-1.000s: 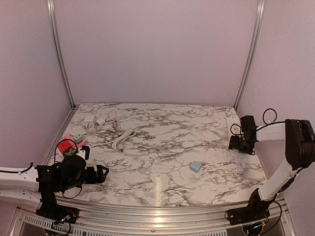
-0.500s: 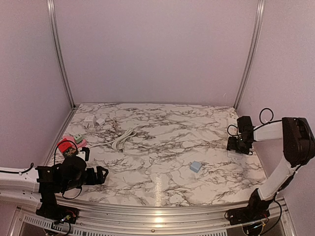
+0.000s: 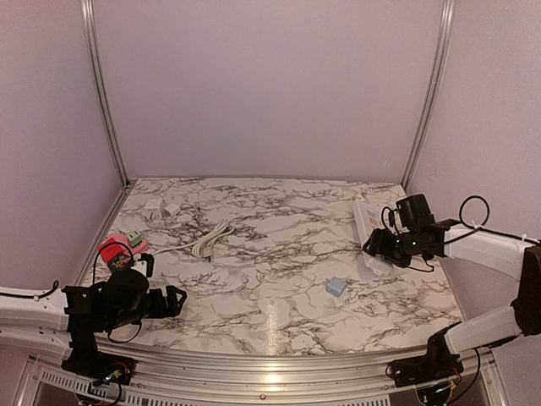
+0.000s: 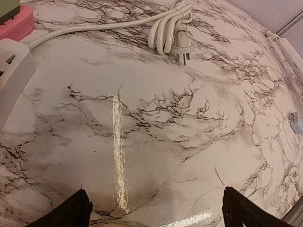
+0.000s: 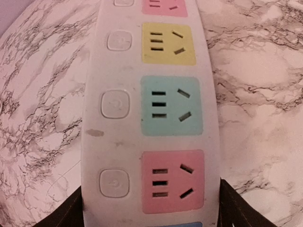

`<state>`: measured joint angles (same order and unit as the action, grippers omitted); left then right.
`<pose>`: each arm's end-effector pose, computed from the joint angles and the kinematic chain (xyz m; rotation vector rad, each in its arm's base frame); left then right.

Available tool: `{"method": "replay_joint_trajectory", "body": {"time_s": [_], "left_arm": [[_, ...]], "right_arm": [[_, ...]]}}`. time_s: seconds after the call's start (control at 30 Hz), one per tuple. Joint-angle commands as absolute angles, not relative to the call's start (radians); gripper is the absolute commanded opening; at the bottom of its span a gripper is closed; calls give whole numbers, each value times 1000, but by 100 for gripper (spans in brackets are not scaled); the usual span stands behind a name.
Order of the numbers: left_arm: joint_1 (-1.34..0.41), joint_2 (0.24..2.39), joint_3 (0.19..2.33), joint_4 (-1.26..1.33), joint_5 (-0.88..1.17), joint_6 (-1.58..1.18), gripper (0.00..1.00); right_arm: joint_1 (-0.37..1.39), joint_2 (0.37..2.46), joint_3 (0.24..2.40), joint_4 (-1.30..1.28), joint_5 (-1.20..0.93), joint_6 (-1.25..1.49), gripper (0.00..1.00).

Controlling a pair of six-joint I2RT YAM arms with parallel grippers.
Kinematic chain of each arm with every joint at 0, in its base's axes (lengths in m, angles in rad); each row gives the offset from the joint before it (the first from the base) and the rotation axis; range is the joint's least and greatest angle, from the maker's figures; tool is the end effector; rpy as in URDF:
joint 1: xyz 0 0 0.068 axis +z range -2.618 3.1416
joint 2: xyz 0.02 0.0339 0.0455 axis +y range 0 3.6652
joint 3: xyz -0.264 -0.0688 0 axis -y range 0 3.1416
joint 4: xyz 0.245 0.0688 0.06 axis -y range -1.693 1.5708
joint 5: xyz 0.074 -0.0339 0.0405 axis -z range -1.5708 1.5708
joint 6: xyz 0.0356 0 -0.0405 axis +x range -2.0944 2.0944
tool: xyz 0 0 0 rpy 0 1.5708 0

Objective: Insert the plug
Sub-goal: Move the socket to the center of the board.

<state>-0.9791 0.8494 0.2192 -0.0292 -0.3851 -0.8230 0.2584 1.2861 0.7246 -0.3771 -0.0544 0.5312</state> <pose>0.1023 -0.1282 0.1503 -0.0385 2.2365 -0.5861 0.2411 0.0657 0.1988 0.3244 2.5309 0.3850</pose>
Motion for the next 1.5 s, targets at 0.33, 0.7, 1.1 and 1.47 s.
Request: {"method": "replay_joint_trajectory", "body": {"time_s": [0.33, 0.7, 1.1, 1.47], "left_arm": [[-982, 798, 188, -20, -372, -839, 99], [-982, 729, 171, -77, -389, -845, 99], [-982, 678, 175, -121, -408, -832, 99], [-982, 803, 248, -99, -439, -805, 99]], "right_arm": [[677, 1392, 850, -269, 67, 775, 43], [897, 1707, 1087, -336, 218, 851, 44], [1069, 1905, 1145, -356, 318, 993, 45], [1186, 1906, 1152, -384, 345, 1034, 64]]}}
